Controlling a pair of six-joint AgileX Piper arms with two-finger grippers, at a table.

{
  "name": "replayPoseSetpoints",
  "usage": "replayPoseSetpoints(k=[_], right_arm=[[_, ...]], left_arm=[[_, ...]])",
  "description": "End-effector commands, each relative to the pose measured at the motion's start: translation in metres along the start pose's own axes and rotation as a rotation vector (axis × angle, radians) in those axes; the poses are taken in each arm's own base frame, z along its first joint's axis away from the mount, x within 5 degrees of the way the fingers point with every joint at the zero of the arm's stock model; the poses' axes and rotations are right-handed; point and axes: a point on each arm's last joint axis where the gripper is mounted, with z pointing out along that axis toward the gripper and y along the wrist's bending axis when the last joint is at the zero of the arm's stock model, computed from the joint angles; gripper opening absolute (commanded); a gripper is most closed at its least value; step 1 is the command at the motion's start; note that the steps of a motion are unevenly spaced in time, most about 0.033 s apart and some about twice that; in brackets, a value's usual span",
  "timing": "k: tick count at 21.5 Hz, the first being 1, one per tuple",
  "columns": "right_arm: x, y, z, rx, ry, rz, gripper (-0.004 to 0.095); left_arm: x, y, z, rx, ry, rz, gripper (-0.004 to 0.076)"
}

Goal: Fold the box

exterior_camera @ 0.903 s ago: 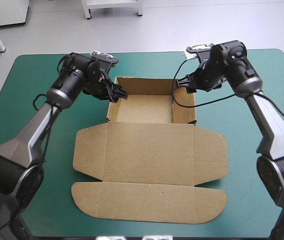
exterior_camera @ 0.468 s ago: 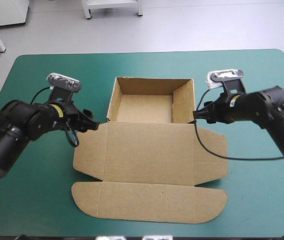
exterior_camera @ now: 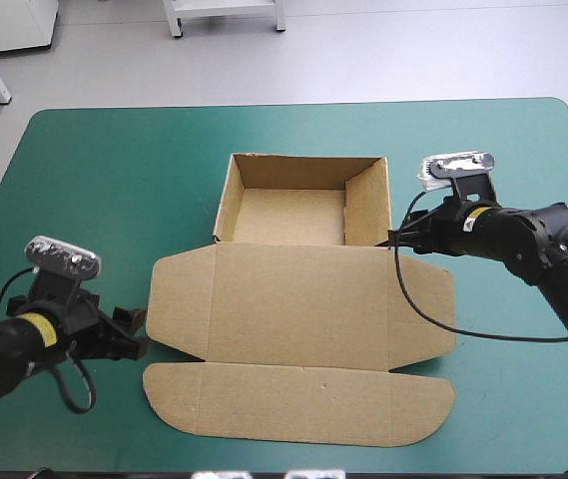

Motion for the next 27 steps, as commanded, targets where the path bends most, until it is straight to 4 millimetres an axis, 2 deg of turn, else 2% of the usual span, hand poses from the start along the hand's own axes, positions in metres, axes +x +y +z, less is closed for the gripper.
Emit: replayPoseSetpoints(k=[1, 4, 6, 10, 13, 16, 20, 22, 24, 26, 27], right_arm=[[-0.024, 0.004, 0.005, -0.019, -0.078, 0.007, 0.0486], [-0.042, 0.006, 0.017, -0.018, -0.067, -0.002, 0.0487], [-0.058, 0.007, 0.034, -0.011, -0.029, -0.009, 0.0488], [-0.076, 0.009, 0.055, -0.008, 0.045, -0.011, 0.0488], [-0.089, 0.009, 0.093, -0.001, 0.121, -0.009, 0.0488], [-0.09, 0.007, 0.118, 0.01, 0.186, -0.005, 0.0488], [-0.074, 0.0, 0.152, 0.057, 0.326, -0.005, 0.0488], [-0.069, 0.001, 0.162, 0.035, 0.357, 0.017, 0.0483], [-0.069, 0.002, 0.163, 0.028, 0.355, 0.023, 0.0378], [-0.072, 0.0, 0.161, 0.049, 0.323, 0.003, 0.0093], [-0.074, -0.003, 0.161, 0.067, 0.306, -0.01, -0.0011]], left_arm=[[0.013, 0.001, -0.024, 0.014, -0.073, -0.005, 0.0475], [0.025, 0.005, -0.038, -0.011, -0.077, 0.013, 0.0475], [0.034, 0.005, -0.045, -0.011, -0.07, 0.051, 0.0475], [0.04, 0.006, -0.046, -0.015, -0.033, 0.071, 0.0475], [0.042, 0.009, -0.046, -0.048, -0.007, 0.08, 0.0475], [0.043, 0.01, -0.046, -0.055, -0.004, 0.085, 0.0475], [0.042, 0.01, -0.046, -0.057, -0.008, 0.086, 0.0475], [0.042, 0.01, -0.046, -0.059, -0.015, 0.087, 0.0475], [0.041, 0.01, -0.046, -0.059, -0.017, 0.087, 0.0475], [0.041, 0.01, -0.046, -0.059, -0.019, 0.087, 0.0475], [0.041, 0.01, -0.046, -0.059, -0.021, 0.087, 0.0475]])
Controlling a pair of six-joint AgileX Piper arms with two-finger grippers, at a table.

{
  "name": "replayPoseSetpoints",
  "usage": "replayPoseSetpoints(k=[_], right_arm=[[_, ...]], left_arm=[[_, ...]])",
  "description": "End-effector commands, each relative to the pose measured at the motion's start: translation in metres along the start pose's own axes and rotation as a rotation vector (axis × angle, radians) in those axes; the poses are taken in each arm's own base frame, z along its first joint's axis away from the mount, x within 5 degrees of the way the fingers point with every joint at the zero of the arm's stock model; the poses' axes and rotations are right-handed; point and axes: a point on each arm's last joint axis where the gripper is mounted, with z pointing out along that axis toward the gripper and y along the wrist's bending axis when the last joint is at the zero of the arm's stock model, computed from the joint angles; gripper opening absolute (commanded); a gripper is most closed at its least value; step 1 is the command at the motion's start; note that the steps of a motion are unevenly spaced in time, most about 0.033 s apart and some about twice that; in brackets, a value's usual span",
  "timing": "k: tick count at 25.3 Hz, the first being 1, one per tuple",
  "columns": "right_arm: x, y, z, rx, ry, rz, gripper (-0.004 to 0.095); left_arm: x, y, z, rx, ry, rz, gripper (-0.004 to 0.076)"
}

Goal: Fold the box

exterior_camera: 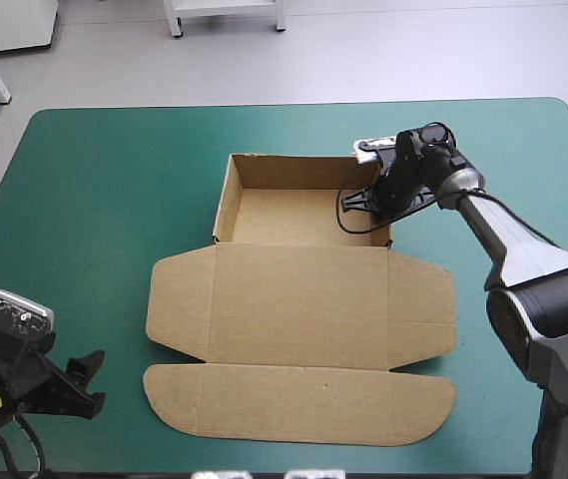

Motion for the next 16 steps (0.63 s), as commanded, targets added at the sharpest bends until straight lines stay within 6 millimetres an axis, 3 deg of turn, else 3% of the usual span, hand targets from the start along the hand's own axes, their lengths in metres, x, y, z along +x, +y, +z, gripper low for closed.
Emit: replayPoseSetpoints(k=[1, 6, 12, 16], right_arm=[[-0.01, -0.004, -0.037, 0.027, -0.146, -0.019, -0.0011], [-0.009, -0.045, -0.04, 0.192, -0.1, -0.018, -0.0019], [-0.001, -0.118, -0.063, 0.336, -0.087, 0.061, -0.0019], [0.02, -0.198, -0.09, 0.43, -0.087, 0.183, -0.0019]], left_arm=[[-0.002, 0.001, -0.004, -0.002, 0.007, 0.007, 0.0475], [-0.003, 0.001, -0.004, -0.002, -0.003, 0.007, 0.0475], [-0.005, 0.001, -0.004, -0.002, -0.03, 0.007, 0.0475], [-0.008, 0.001, -0.005, -0.004, -0.063, 0.008, 0.0475]])
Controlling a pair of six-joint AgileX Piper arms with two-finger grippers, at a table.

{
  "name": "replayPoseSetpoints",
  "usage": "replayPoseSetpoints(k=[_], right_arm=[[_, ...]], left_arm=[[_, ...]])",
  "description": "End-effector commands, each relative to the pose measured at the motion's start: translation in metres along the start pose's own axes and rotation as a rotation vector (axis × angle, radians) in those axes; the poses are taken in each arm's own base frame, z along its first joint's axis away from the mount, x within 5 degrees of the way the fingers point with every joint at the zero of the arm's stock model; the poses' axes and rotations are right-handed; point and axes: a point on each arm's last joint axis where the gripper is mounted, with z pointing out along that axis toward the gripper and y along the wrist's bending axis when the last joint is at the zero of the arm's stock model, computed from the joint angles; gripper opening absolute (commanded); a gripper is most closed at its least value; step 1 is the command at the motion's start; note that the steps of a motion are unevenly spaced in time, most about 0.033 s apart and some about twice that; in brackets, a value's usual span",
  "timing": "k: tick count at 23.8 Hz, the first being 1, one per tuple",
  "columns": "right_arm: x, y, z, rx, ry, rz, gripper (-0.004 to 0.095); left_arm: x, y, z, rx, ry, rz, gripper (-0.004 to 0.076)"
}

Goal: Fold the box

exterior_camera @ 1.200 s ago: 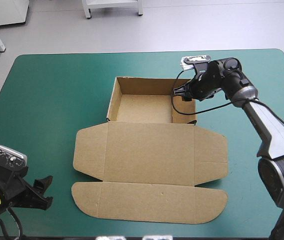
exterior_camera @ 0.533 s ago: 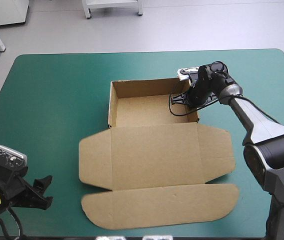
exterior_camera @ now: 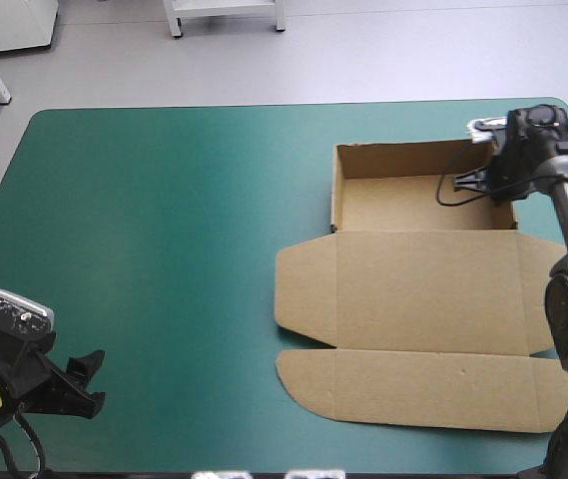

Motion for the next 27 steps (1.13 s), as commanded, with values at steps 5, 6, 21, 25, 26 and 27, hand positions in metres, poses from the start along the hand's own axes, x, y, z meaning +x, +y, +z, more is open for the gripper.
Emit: replayPoseSetpoints(k=[5, 6, 21, 25, 26, 27], right_arm=[[0.015, -0.124, -0.03, 0.143, -0.124, 0.174, -0.0019], [0.018, -0.135, -0.03, 0.144, -0.137, 0.194, -0.0019], [0.045, -0.161, 0.016, 0.248, -0.004, 0.193, -0.0007], [0.046, -0.159, 0.016, 0.229, 0.001, 0.198, 0.0146], [0.046, -0.159, 0.016, 0.227, 0.007, 0.199, 0.0227], [0.046, -0.158, 0.015, 0.222, 0.002, 0.208, 0.0321]], left_arm=[[-0.008, 0.001, -0.005, -0.003, -0.056, 0.008, 0.0475], [-0.008, 0.001, -0.005, -0.003, -0.056, 0.008, 0.0475], [-0.008, 0.001, -0.005, -0.005, -0.055, 0.001, 0.0475], [-0.007, 0.001, -0.005, -0.007, -0.053, 0.002, 0.0475], [-0.008, 0.001, -0.005, -0.007, -0.055, 0.002, 0.0475], [-0.008, 0.001, -0.005, -0.007, -0.056, 0.002, 0.0475]])
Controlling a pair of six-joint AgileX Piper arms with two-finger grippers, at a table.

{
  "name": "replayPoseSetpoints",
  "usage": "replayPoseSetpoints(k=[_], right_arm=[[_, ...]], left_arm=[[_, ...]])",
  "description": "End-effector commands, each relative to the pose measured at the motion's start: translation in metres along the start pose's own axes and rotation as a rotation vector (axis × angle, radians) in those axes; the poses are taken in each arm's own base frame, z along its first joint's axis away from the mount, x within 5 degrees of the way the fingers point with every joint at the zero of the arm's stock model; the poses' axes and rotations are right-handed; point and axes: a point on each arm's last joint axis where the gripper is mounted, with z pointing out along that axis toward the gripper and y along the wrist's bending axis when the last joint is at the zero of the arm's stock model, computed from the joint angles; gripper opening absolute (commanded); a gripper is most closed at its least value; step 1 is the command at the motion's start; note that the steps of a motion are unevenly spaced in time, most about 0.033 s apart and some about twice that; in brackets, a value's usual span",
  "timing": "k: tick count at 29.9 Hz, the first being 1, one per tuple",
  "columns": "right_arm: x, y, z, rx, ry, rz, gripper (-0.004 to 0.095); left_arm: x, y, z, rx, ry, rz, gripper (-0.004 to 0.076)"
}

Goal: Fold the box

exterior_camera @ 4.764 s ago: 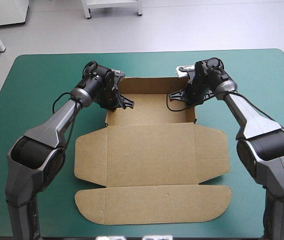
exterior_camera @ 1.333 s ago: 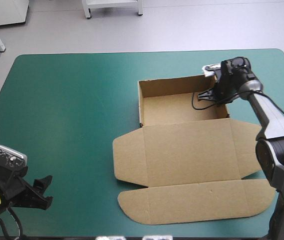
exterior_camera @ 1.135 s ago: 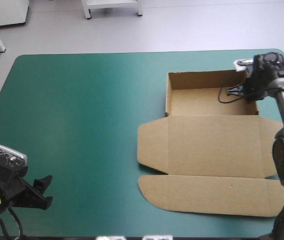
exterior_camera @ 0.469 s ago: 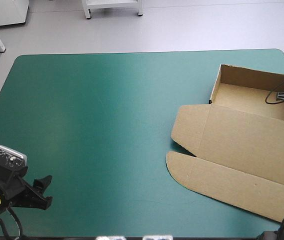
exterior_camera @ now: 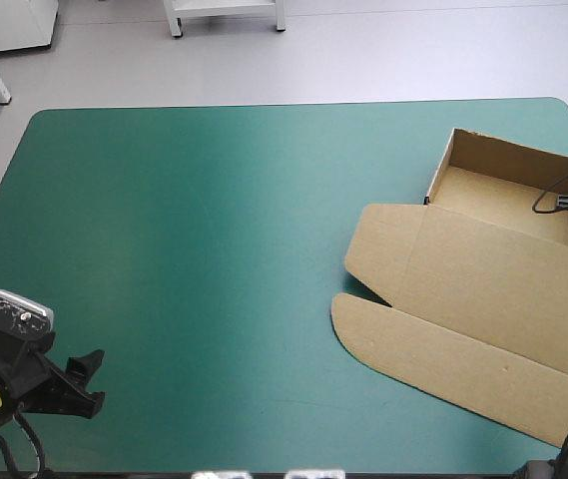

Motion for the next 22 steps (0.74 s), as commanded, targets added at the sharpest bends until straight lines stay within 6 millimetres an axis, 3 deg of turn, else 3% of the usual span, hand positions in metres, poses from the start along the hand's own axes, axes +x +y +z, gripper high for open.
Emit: replayPoseSetpoints(k=[1, 4, 6, 15, 22], right_arm=[[-0.003, -0.015, -0.023, 0.082, -0.066, -0.041, 0.0422], [-0.003, -0.013, -0.035, 0.064, -0.092, -0.002, 0.0647], [-0.002, -0.014, -0.049, 0.054, -0.123, 0.016, 0.0696], [0.015, -0.005, -0.144, -0.097, -0.326, 0.054, 0.0675], [0.048, 0.049, -0.219, -0.223, -0.425, -0.112, 0.0575]], left_arm=[[-0.008, 0.001, -0.005, -0.004, -0.056, 0.0, 0.0475], [-0.008, 0.001, -0.005, -0.004, -0.056, 0.0, 0.0475], [-0.008, 0.001, -0.005, -0.007, -0.056, 0.002, 0.0475], [-0.008, 0.011, -0.005, -0.118, -0.058, 0.04, 0.0475], [-0.005, 0.013, -0.015, -0.131, -0.138, -0.007, 0.0475]])
